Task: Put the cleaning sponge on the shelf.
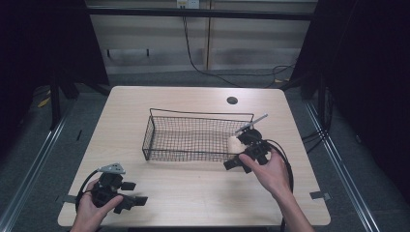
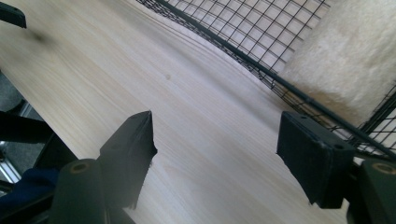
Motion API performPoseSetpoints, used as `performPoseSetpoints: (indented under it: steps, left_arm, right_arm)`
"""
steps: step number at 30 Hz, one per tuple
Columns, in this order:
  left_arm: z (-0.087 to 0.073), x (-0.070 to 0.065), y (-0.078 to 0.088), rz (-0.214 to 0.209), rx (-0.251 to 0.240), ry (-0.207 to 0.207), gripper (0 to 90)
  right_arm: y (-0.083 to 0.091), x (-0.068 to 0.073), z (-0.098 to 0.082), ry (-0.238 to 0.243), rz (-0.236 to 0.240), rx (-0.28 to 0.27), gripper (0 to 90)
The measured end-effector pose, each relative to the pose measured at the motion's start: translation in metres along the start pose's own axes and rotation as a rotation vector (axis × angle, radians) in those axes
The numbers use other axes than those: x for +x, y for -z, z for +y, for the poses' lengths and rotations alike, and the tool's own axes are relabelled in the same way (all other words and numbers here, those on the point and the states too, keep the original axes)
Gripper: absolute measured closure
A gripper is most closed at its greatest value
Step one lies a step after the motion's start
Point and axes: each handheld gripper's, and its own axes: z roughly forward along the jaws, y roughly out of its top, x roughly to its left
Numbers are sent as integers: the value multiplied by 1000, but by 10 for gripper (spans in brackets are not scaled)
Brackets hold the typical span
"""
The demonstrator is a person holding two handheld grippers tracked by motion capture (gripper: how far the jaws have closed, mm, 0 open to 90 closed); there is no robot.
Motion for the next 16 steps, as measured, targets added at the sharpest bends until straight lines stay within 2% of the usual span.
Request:
performPoseSetpoints:
  steps: [2, 4, 6, 8, 10, 12, 13, 16]
  left_arm:
    - [0, 1, 0, 6, 3, -3, 187]
    - [0, 1, 0, 6, 3, -4, 187]
    - [0, 1, 0, 9, 2, -1, 187]
    - [0, 1, 0, 11, 2, -1, 186]
    - [0, 1, 0, 9, 2, 3, 186]
    - [0, 1, 0, 6, 1, 4, 186]
    - [0, 1, 0, 8, 2, 6, 187]
    - [0, 1, 0, 8, -3, 4, 186]
  right_arm:
    - [-5, 0, -5, -3, 11, -1, 278]
    - [-7, 1, -8, -1, -1, 5, 278]
    - [-15, 1, -18, 3, 10, -10, 282]
    - [-17, 1, -20, -4, 15, -17, 282]
    - [-26, 1, -28, 16, 4, -24, 279]
    - [-30, 2, -31, 16, 8, -19, 272]
    - [-33, 3, -32, 39, -12, -26, 269]
    - [-39, 5, -34, 45, -14, -32, 274]
